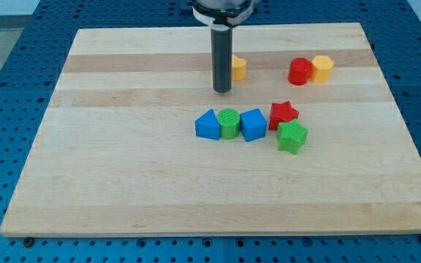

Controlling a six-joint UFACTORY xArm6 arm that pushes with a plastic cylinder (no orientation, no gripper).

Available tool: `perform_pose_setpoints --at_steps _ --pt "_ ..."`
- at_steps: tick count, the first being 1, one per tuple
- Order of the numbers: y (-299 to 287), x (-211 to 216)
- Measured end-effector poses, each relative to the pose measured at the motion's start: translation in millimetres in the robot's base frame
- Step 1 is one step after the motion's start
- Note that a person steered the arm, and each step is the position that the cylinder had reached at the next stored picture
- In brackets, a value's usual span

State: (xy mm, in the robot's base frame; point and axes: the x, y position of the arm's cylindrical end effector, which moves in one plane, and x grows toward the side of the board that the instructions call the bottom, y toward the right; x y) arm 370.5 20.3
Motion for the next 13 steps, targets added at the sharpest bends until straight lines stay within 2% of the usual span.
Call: perform_pose_setpoints --at_steps 1,3,4,7,9,10,11,12,13 --pt "29.5 3.0" --pt "31.4 0.3" --pt "28.8 -25.2" --pt "-8.5 -24.1" --pt "17.9 -0.4" --pt "51.8 0.1" --pt "52.1 -48.0" --pt "52.6 -71.5" --pt "24.2 -103.3"
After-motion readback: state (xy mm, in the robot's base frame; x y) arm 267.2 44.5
